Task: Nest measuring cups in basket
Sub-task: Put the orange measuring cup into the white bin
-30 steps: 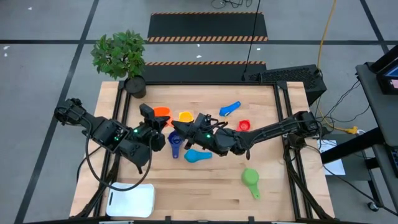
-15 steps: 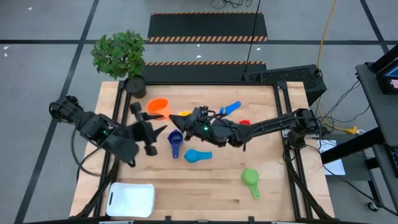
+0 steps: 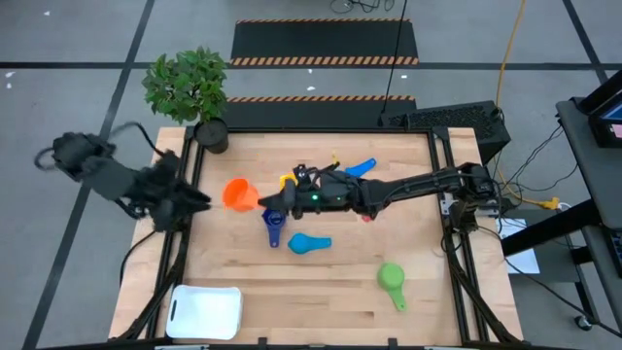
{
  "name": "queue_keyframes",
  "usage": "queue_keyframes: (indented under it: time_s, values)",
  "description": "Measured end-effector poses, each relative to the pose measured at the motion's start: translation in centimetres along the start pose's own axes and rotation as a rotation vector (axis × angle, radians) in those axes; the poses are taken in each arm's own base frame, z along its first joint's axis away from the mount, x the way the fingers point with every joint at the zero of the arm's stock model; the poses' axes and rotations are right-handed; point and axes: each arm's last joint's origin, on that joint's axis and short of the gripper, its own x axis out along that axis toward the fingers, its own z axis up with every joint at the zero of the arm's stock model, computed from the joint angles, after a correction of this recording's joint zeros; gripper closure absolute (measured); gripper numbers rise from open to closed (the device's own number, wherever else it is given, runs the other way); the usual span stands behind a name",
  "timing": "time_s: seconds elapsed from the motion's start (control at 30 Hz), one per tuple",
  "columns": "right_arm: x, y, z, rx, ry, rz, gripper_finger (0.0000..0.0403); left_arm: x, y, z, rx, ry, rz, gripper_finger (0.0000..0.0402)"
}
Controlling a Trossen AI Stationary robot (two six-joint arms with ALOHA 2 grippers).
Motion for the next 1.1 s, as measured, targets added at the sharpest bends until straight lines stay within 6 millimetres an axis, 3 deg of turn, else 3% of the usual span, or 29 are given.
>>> queue_keyframes:
  time_s: [0.2,0.37,0.5,0.77,1.1]
  values:
    - [-0.1,0.0,-2.6,-0.106,0.113,-0.011,0.0403,-3.1,1.9,-0.5,-0.168,0.096,-0.095,0.0288]
    - [-0.4,0.2,-5.3,-0.212,0.155,0.004,0.0403,-3.7,2.4,-0.9,-0.125,0.135,-0.143,0.0288]
    - [-0.8,0.3,-7.4,-0.305,0.117,0.003,0.0403,-2.4,2.2,-2.0,-0.073,0.201,-0.164,0.0289]
    - [-1.7,0.7,-11.2,-0.411,0.136,0.02,0.0403,1.8,0.6,-4.7,-0.065,0.298,-0.373,0.0289]
    - [-2.2,1.3,-12.6,-0.468,0.154,0.097,0.0403,4.9,1.8,-7.6,-0.162,0.214,-0.577,0.0289]
